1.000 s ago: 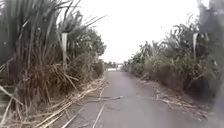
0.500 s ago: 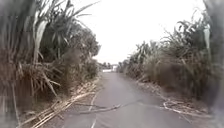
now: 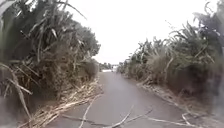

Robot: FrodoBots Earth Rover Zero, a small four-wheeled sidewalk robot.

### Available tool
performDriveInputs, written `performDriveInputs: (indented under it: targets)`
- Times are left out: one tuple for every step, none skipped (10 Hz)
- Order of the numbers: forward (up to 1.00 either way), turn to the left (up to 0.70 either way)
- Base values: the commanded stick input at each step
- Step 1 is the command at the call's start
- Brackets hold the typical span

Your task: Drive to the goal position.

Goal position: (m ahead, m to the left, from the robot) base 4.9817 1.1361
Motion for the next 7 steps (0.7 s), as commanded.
performDriveInputs:
  targets:
    - [1.0,0.0]
    - [1.0,0.0]
    - [1.0,0.0]
    - [1.0,0.0]
    - [1.0,0.0]
    - [1.0,0.0]
    - [1.0,0.21]
